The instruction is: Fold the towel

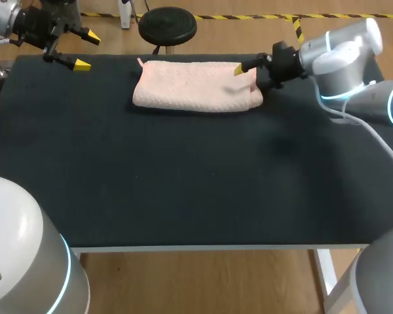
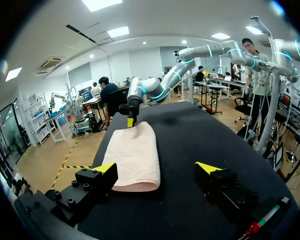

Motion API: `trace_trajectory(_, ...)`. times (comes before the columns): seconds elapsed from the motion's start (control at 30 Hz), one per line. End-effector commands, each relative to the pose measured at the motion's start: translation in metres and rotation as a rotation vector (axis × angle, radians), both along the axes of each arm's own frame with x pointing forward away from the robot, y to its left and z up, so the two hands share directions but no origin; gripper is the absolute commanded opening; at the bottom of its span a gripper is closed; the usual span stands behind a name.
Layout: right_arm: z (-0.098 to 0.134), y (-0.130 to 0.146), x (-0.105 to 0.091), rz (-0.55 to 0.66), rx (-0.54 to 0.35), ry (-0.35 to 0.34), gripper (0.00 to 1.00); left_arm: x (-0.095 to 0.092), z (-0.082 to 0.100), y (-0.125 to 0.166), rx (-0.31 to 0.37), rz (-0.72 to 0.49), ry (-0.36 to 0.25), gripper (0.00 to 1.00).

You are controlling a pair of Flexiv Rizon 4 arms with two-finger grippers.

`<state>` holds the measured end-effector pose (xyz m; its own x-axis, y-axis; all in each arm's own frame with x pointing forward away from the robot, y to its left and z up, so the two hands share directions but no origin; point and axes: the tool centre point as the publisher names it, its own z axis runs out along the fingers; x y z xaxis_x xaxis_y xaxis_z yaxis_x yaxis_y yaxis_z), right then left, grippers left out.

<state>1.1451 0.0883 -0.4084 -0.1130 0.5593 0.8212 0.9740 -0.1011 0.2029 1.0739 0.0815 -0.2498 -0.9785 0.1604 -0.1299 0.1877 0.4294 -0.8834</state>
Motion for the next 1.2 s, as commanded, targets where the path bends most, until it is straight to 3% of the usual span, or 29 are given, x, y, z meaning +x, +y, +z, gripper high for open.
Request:
trace_trajectory(0.03, -0.008, 0.014, 0.01, 0.027, 0.005, 0.004, 1.0, 0.001, 0.0, 0.001, -0.001, -0.003, 0.0, 1.0)
trace_trajectory(0.23, -0.009, 0.017, 0.01, 0.052, -0.022, 0.002, 1.0, 0.001, 0.0, 0.001, -0.001, -0.003, 0.0, 1.0)
trace_trajectory(0.27, -0.009, 0.016, 0.009, 0.057, -0.037, -0.002, 0.76, 0.001, 0.0, 0.001, -0.001, -0.003, 0.0, 1.0)
trace_trajectory(0.3, -0.008, 0.015, 0.008, 0.06, -0.044, -0.004, 0.36, 0.001, 0.0, 0.001, -0.001, -0.003, 0.0, 1.0)
trace_trajectory(0.37, -0.005, 0.013, 0.007, 0.069, -0.063, -0.01, 0.0, 0.001, 0.0, 0.001, -0.001, -0.003, 0.0, 1.0)
trace_trajectory(0.57, 0.004, 0.015, 0.004, 0.081, -0.111, -0.022, 0.0, 0.001, 0.0, 0.001, -0.001, -0.003, 0.0, 1.0)
trace_trajectory(0.8, 0.022, 0.035, 0.008, 0.098, -0.247, -0.043, 0.0, 0.001, 0.0, 0.001, -0.001, -0.003, 0.0, 1.0)
trace_trajectory(1.0, 0.043, 0.075, 0.019, 0.076, -0.332, -0.065, 0.0, 0.001, 0.0, 0.001, -0.001, -0.003, 0.0, 1.0)
trace_trajectory(1.2, 0.06, 0.126, 0.017, 0.118, -0.428, -0.086, 0.0, 0.001, 0.0, 0.001, -0.001, -0.003, 0.0, 1.0)
